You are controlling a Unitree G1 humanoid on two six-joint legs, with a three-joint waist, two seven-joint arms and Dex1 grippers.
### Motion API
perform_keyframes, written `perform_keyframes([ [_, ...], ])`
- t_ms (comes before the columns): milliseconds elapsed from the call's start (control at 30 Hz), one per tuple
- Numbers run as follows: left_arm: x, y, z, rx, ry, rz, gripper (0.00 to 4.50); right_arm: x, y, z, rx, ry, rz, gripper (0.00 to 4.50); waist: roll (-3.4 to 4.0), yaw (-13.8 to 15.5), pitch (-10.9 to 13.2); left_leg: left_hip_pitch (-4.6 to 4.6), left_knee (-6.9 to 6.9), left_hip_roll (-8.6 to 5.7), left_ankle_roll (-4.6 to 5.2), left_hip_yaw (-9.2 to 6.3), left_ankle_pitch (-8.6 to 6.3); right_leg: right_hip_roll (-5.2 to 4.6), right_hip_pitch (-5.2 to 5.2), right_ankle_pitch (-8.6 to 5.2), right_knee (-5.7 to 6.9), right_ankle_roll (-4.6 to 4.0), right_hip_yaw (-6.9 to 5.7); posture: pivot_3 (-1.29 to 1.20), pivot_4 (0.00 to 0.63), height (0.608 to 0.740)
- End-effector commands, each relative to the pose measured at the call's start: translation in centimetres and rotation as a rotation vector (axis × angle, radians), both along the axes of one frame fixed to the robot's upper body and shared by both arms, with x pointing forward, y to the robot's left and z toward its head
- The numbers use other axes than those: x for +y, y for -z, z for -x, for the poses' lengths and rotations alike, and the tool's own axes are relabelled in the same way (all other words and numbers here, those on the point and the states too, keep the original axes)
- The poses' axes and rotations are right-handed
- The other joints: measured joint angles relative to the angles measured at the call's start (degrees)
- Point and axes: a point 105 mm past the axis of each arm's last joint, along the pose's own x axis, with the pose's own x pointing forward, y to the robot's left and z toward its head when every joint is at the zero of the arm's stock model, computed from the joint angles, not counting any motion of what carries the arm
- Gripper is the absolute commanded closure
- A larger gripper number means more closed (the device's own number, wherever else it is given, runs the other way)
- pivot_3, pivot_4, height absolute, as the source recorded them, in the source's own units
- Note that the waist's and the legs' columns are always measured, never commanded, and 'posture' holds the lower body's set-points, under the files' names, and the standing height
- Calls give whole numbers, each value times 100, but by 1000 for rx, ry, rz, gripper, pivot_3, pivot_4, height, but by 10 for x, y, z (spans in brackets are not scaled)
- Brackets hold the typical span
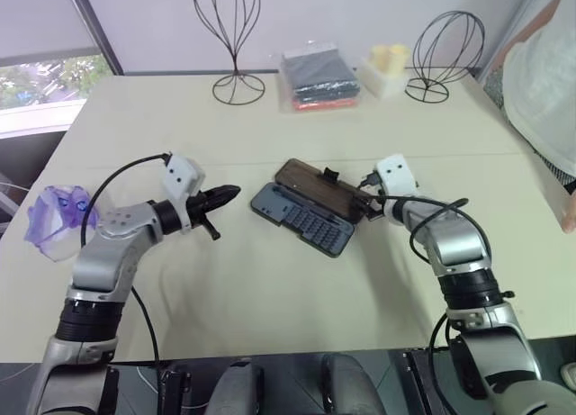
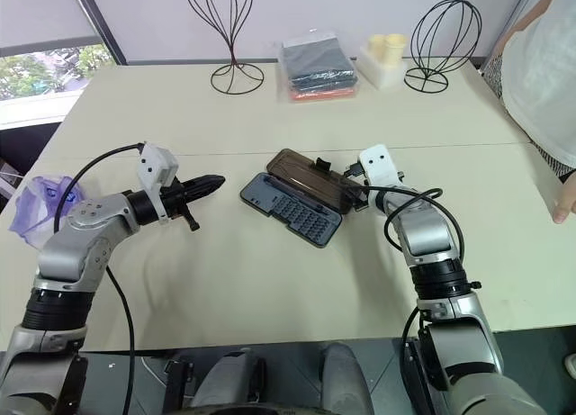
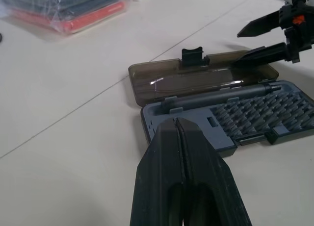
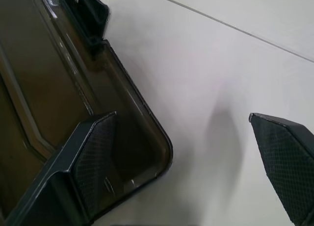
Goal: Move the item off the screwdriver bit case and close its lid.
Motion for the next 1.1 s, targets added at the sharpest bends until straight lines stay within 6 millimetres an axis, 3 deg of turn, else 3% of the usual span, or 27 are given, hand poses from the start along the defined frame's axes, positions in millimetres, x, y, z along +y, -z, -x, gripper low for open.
perform_keyframes([
  [33,-6,-11,2,-54,21,-4,4500,-5,-3,13,45,87,-62,35,0,4,0,0,0,0,0,0,0,0,0,0,0,0,0,0,150,740],
  [200,-8,-8,1,-47,21,-3,4500,6,2,31,178,195,-185,35,2,9,-1,0,0,-1,1,0,-1,0,0,0,2,0,0,0,150,740],
  [400,-11,-7,0,-47,26,-6,4500,13,13,32,323,311,-329,35,4,-5,-3,4,-1,-1,1,-1,0,1,-1,0,7,0,-1,0,150,740],
  [500,-10,-7,0,-51,22,-10,4500,10,15,28,331,351,-343,906,2,-12,-4,5,-1,-1,1,0,0,1,0,0,7,0,-1,0,150,740],
  [733,-5,-6,2,-57,1,-20,4500,11,17,23,338,362,-349,4216,1,-2,-9,6,-1,-3,2,-1,-1,0,1,0,9,0,-1,0,150,740],
  [767,-5,-6,2,-58,-2,-21,4500,13,17,22,341,356,-349,4464,1,-4,-10,6,-1,-4,2,-1,-1,0,3,0,8,0,0,0,150,740],
  [1100,1,-8,0,-73,-33,-26,4500,31,11,24,363,250,-316,4464,2,-25,-10,7,-6,-3,7,-3,-4,0,2,0,8,0,-2,0,150,740],
])
